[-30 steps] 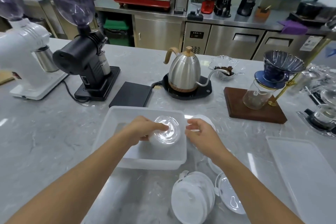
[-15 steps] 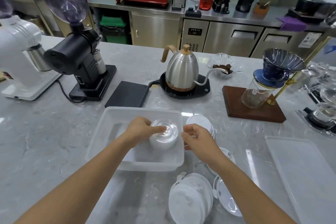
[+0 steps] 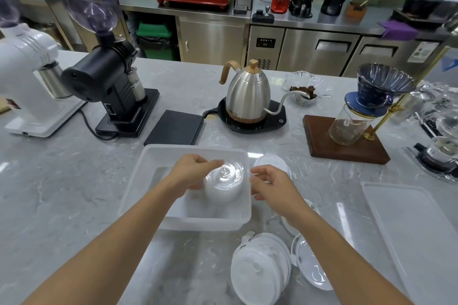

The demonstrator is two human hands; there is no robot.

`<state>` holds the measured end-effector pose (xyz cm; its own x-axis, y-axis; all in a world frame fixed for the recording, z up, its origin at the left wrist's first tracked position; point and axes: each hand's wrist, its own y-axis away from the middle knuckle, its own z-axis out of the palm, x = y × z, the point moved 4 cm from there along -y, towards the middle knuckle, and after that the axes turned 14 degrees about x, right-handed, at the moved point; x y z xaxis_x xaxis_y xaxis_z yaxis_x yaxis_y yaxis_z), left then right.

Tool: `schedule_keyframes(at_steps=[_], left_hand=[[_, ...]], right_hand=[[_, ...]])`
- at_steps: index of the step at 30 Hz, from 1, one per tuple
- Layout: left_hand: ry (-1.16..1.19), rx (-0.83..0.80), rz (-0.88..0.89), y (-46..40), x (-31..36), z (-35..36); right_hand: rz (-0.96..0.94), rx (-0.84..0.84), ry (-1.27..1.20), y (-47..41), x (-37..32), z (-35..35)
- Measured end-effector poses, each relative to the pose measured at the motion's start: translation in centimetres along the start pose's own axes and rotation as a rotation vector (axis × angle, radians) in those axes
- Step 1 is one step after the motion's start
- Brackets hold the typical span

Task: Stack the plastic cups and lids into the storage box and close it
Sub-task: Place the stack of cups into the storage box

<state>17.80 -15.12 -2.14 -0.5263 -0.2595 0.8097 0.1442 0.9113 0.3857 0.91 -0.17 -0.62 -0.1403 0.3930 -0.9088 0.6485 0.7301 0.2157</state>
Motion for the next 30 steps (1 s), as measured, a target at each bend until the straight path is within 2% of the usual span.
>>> schedule_keyframes(at_steps=[3,9,12,15,17,30], left_hand=[[0.068,0.055,0.081,0.7,1.0,-0.8],[0.373,0.190,0.216,4.3,2.2,-2.2],[0.274,0.243,0.340,5.3,1.8,-2.0],[-0.010,0.287,0.409,5.0,0.7,-1.4],[-0.136,0.257,0.425,4.7,-0.2,-1.0],[-0.345,0.251,0.570,3.8,0.3,-0.1]], right_hand=[[-0.009,0.025,-0.010,0.0,0.0,-0.8],[-0.064,0.083,-0.048,0.7,-0.1,-3.6],[-0.072,0.099,-0.103,1.2,0.2,-5.2],[-0.077,0.117,-0.125,1.6,0.6,-6.4],[-0.078,0.126,-0.137,1.8,1.0,-7.0],[-0.018,0.203,-0.165,3.1,3.8,-10.5]])
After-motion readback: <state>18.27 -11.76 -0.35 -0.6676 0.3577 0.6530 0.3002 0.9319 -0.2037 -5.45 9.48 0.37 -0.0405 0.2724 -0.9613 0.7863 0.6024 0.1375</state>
